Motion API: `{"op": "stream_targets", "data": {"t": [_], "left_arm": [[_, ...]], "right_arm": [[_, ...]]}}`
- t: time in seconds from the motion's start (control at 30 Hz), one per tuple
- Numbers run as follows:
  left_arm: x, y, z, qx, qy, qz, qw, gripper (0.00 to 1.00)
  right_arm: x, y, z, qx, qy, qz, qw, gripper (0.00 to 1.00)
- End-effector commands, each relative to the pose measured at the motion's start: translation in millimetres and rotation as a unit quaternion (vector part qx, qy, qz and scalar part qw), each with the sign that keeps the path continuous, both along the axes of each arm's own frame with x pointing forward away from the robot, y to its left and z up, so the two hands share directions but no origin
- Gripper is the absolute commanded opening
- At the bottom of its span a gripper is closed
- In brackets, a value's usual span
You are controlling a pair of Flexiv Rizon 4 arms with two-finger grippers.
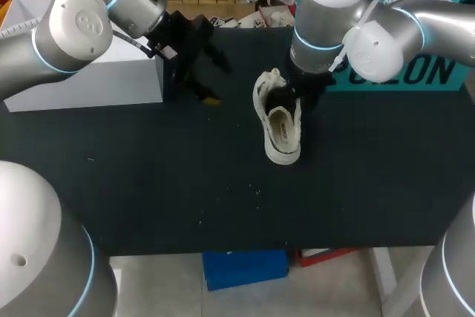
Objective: Take the shoe out of the shoebox, open the shoe tongue, remove and reinsert the insole, then place the shoe into the shoebox
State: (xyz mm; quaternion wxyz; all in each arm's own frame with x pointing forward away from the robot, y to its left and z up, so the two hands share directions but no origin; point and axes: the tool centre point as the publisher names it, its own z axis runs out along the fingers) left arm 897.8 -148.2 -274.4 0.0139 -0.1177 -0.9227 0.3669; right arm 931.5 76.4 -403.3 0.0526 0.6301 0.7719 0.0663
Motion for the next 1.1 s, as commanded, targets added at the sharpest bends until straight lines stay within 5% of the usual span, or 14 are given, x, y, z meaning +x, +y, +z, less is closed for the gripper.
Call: {"op": "stream_targets", "data": {"t": [0.03, 0.47, 0.9, 1.1], "left_arm": [[-0.6, 0, 1, 0.002, 0.000, 0.000, 1.000, 1.00], [-0.6, 0, 1, 0.002, 0.000, 0.000, 1.000, 1.00], [-0.6, 0, 1, 0.002, 0.000, 0.000, 1.000, 1.00], [-0.6, 0, 1, 0.002, 0.000, 0.000, 1.000, 1.00]], "right_arm": [[1.8, 1, 0, 0.003, 0.001, 0.000, 1.000, 0.00], [-3.6, -5, 50, 0.005, -0.008, -0.011, 1.000, 0.00], [-14.1, -32, 142, 0.015, -0.036, -0.012, 0.999, 0.00], [-9.8, -58, 197, 0.053, -0.035, 0.082, 0.995, 0.00]]}}
